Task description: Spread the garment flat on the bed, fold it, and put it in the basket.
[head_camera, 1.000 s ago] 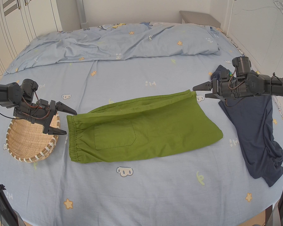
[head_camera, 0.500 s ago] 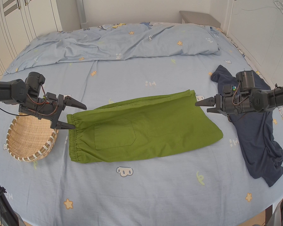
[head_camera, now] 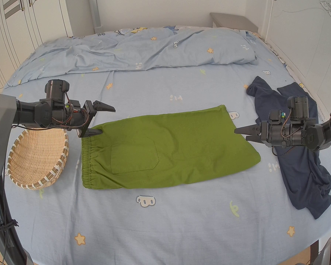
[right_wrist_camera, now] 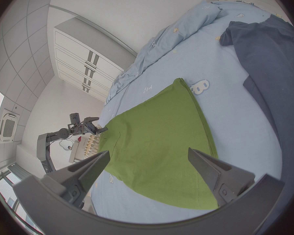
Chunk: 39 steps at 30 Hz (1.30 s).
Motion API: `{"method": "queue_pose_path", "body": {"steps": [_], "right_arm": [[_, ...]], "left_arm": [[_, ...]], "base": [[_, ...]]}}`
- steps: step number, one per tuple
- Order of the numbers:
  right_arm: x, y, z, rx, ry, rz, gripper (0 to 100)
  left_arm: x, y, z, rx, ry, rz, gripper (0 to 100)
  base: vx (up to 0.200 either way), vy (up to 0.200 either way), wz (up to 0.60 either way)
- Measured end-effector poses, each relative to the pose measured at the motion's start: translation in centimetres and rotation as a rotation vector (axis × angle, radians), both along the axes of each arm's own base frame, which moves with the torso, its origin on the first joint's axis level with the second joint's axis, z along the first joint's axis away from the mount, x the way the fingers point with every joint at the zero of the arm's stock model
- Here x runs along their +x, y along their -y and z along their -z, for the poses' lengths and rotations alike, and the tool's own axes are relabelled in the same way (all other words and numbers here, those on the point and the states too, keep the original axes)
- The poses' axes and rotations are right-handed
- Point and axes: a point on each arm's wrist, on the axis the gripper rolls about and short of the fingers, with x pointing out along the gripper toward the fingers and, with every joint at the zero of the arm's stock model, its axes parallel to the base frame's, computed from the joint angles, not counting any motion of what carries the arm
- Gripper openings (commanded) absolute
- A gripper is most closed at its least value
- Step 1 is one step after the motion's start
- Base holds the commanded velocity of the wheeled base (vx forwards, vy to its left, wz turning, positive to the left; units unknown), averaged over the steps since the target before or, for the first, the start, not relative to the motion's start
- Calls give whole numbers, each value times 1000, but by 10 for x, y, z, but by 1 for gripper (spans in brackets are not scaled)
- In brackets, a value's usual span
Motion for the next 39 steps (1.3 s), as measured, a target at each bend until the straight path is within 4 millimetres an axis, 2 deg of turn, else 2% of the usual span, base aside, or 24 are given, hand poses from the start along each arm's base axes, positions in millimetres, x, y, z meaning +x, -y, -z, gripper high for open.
{"method": "queue_pose_path", "body": {"steps": [5, 10, 14, 17, 21, 27, 33, 39], "right_arm": [[-5, 0, -2, 3, 2, -1, 100], [-7, 0, -3, 3, 6, -1, 100], [-8, 1, -5, 4, 9, -1, 100], [-8, 1, -7, 5, 14, -1, 100], [-9, 1, -9, 5, 20, -1, 100], [-12, 0, -12, 7, 27, -6, 100], [-15, -1, -13, 15, 28, -23, 100], [-16, -2, -12, 17, 25, -33, 100]], "left_arm": [[9, 8, 8, -22, -32, -54, 100], [-1, 14, -2, -23, -21, -39, 100], [-23, 15, -10, -26, -31, -13, 100], [-43, 14, -7, -15, -49, 16, 100], [-70, 9, 6, 25, -55, 53, 100], [-109, -6, 39, 68, -33, 85, 100], [-137, -29, 57, 85, 39, 64, 100], [-148, -47, 60, 63, 50, 43, 100]], "base": [[0, 0, 0], [0, 0, 0], [0, 0, 0], [0, 0, 0], [0, 0, 0], [0, 0, 0], [0, 0, 0], [0, 0, 0]]}}
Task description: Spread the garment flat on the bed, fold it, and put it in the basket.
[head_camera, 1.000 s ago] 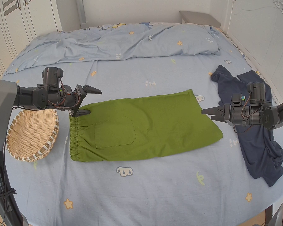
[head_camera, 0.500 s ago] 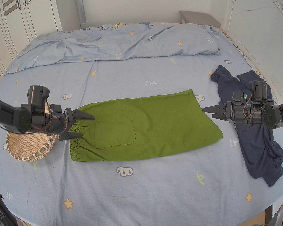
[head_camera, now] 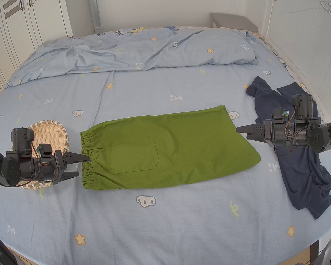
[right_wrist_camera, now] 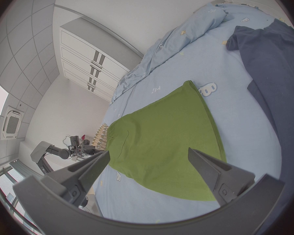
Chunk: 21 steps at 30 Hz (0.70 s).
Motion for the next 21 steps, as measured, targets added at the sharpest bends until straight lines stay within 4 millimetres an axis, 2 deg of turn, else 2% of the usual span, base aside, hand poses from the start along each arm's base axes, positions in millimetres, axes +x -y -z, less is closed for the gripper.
{"method": "queue_pose_path", "body": {"steps": [10, 15, 21], "right_arm": [[-1, -3, 2, -1, -5, -10, 100], [-1, -5, 2, -1, -7, -14, 100], [-1, -6, 3, -1, -10, -17, 100]], "left_arm": [[12, 2, 11, 1, 32, 20, 100], [22, 9, 21, 10, 67, 39, 100], [24, 13, 33, 11, 47, 48, 100]], "base": [[0, 0, 0], [0, 0, 0], [0, 0, 0]]}}
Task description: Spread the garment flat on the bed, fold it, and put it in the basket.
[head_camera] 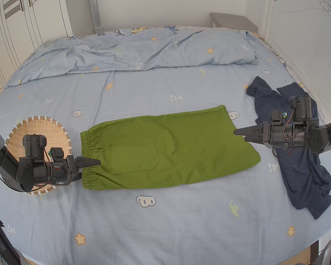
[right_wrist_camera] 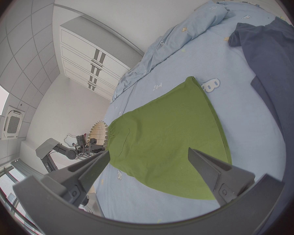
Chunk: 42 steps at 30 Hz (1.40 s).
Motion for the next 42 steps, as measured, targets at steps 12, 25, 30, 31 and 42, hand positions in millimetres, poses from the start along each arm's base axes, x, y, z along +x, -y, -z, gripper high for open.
{"method": "queue_pose_path", "body": {"steps": [12, 25, 30, 31, 42], "right_arm": [[0, -1, 1, -1, -3, -2, 100], [1, -2, 4, -2, -8, -7, 100], [1, -2, 4, -3, -10, -6, 100], [1, -2, 4, -3, -10, -6, 100], [2, -1, 4, -2, -8, -4, 100]], "left_arm": [[1, -2, 3, 27, -7, -36, 100], [2, 5, 6, 94, 23, -27, 100], [5, 9, 8, 89, 20, -15, 100], [6, 11, 8, 86, 19, -13, 100], [18, 15, 9, 30, 21, -29, 100]], "base": [[0, 0, 0], [0, 0, 0], [0, 0, 0], [0, 0, 0], [0, 0, 0]]}}
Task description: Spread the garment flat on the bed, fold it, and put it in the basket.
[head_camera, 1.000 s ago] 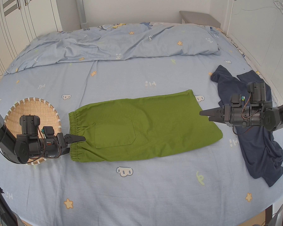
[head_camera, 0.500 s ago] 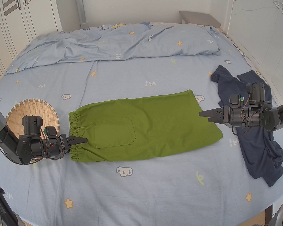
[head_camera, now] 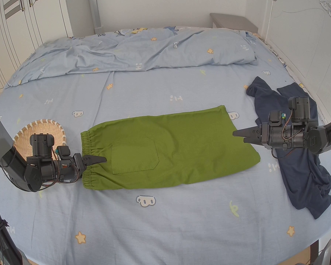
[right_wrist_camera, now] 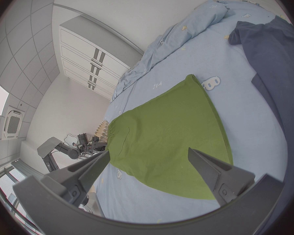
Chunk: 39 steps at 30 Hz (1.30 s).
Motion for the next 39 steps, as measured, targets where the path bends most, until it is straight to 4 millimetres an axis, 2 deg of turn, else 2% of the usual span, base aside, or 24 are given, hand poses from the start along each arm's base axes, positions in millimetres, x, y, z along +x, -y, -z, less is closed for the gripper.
{"method": "queue_pose_path", "body": {"steps": [6, 7, 10, 15, 29, 39], "right_arm": [[6, 4, -6, 10, 7, 19, 100], [9, 5, -8, 15, 10, 26, 100], [20, 12, -12, 27, 9, 54, 100], [40, 25, -10, 27, -14, 97, 100], [78, 49, 22, -88, -140, 85, 100], [84, 28, 47, -109, -170, 19, 100]], "left_arm": [[5, 1, -4, -80, 10, -19, 100], [6, 1, -4, -89, 12, -15, 0], [7, 1, -3, -112, 12, -1, 0], [8, 1, 0, -128, 4, 10, 0], [7, 0, 1, -142, -13, 7, 0], [4, -3, -6, -143, 2, -3, 0]], "base": [[0, 0, 0], [0, 0, 0], [0, 0, 0], [0, 0, 0], [0, 0, 0], [0, 0, 0]]}}
